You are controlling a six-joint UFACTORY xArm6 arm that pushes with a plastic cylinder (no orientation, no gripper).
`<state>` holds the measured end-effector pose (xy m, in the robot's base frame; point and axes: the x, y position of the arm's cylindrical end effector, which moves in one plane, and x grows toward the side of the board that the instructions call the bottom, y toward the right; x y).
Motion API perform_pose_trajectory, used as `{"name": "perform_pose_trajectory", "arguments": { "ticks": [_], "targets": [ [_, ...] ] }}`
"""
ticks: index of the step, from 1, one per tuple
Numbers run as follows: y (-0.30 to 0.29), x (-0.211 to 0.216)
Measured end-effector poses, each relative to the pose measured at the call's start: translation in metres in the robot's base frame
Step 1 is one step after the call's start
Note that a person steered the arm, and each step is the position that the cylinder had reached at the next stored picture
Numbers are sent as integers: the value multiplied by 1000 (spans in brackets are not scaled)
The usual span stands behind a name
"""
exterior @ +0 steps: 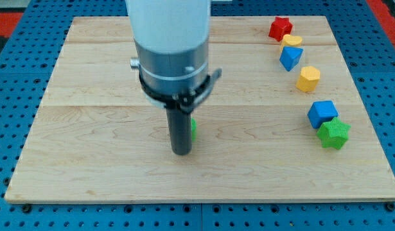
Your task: Place the green star below the green circle
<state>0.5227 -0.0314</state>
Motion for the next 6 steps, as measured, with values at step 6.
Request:
{"name": "perform_pose_trajectory", "arguments": {
  "ticks": [6],
  "targets": [
    [338, 30]
  ]
}}
